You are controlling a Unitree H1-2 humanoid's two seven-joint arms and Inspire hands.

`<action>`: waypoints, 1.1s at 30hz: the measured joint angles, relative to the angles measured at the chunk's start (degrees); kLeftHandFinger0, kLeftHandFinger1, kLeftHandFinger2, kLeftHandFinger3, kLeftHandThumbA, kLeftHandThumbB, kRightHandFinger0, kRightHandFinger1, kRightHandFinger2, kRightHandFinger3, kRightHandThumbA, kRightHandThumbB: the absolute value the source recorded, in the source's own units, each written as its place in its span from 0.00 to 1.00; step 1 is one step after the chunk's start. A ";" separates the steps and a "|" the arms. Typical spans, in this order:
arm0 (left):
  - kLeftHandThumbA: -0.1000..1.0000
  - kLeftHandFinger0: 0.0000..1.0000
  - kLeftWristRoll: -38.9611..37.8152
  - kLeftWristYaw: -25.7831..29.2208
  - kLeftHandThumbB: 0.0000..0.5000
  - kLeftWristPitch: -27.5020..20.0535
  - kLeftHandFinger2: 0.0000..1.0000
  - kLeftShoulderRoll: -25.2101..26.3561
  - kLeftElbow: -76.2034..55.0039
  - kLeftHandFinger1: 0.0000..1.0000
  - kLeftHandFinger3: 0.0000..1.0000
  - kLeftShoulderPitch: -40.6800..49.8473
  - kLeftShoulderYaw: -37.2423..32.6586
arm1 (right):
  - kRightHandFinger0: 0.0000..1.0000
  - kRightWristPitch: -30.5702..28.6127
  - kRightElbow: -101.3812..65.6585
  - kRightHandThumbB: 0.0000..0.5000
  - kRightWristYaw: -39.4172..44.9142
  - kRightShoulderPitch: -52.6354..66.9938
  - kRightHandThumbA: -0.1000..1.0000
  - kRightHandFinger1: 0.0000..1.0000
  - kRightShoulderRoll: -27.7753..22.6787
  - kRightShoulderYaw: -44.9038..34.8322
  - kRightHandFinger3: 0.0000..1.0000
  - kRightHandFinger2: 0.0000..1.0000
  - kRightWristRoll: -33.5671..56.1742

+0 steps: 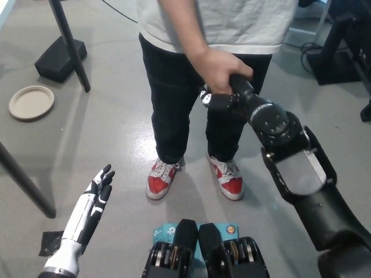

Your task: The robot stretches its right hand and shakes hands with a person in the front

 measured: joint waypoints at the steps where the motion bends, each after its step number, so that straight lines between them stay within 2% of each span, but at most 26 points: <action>1: 1.00 1.00 0.00 -0.01 0.09 0.01 1.00 0.02 -0.21 1.00 1.00 -0.07 0.01 | 1.00 -0.82 1.77 0.51 -0.33 -0.73 0.40 1.00 0.16 -0.22 1.00 1.00 0.06; 2: 1.00 1.00 -0.01 -0.02 0.08 0.02 1.00 0.03 -0.46 1.00 1.00 -0.24 0.01 | 1.00 -1.87 3.47 0.54 -0.85 -1.39 0.42 1.00 0.29 -0.48 1.00 1.00 0.12; 11: 1.00 1.00 -0.02 -0.02 0.09 0.15 1.00 0.04 -0.63 1.00 1.00 -0.59 0.03 | 1.00 -6.54 5.42 0.55 -2.56 -1.91 0.44 1.00 0.50 -1.74 1.00 1.00 0.32; 13: 1.00 1.00 -0.02 -0.03 0.07 0.16 1.00 0.04 -0.63 1.00 1.00 -0.62 0.03 | 1.00 -7.05 5.42 0.55 -2.70 -1.91 0.45 1.00 0.50 -1.86 1.00 1.00 0.37; 15: 1.00 1.00 0.09 -0.02 0.10 0.16 1.00 0.04 -0.63 1.00 1.00 -0.66 0.01 | 1.00 -7.11 4.14 0.54 -2.91 -1.30 0.45 1.00 0.48 -1.86 1.00 1.00 0.35; 19: 1.00 1.00 0.19 -0.01 0.09 0.16 1.00 0.04 -0.63 1.00 1.00 -0.71 0.01 | 1.00 -6.65 -1.59 0.54 -3.05 1.36 0.45 1.00 0.49 -1.84 1.00 1.00 0.29; 20: 1.00 1.00 0.20 -0.02 0.08 0.16 1.00 0.04 -0.63 1.00 1.00 -0.71 0.01 | 1.00 -6.53 -2.54 0.56 -3.06 1.69 0.49 1.00 0.49 -1.83 1.00 1.00 0.28; 22: 1.00 1.00 0.18 -0.02 0.08 0.16 1.00 0.02 -0.58 1.00 1.00 -0.78 -0.01 | 1.00 -5.87 -5.65 0.57 -3.01 2.76 0.50 1.00 0.39 -1.79 1.00 1.00 0.20; 25: 1.00 1.00 0.16 -0.02 0.12 0.17 1.00 0.02 -0.47 1.00 1.00 -0.76 -0.02 | 1.00 -5.06 -13.02 0.53 -2.91 6.20 0.49 1.00 0.38 -1.41 1.00 1.00 0.11; 26: 1.00 1.00 0.16 -0.03 0.12 0.17 1.00 0.02 -0.46 1.00 1.00 -0.74 -0.02 | 1.00 -4.80 -15.00 0.55 -2.86 7.06 0.49 1.00 0.37 -1.26 1.00 1.00 0.09; 30: 1.00 1.00 0.17 -0.02 0.12 0.23 1.00 0.03 -0.46 1.00 1.00 -0.61 -0.03 | 1.00 -3.43 -24.42 0.56 -2.34 12.35 0.49 1.00 0.21 -0.53 1.00 1.00 -0.04; 31: 1.00 1.00 0.17 -0.03 0.11 0.26 1.00 0.03 -0.46 1.00 1.00 -0.60 -0.03 | 1.00 -3.11 -26.16 0.80 -2.17 13.38 0.62 1.00 0.10 -0.38 1.00 1.00 -0.10; 33: 1.00 1.00 0.16 -0.03 0.10 0.27 1.00 0.02 -0.45 1.00 1.00 -0.59 -0.04 | 1.00 -2.31 -31.06 0.94 -1.83 15.79 0.74 1.00 -0.28 -0.01 1.00 1.00 -0.23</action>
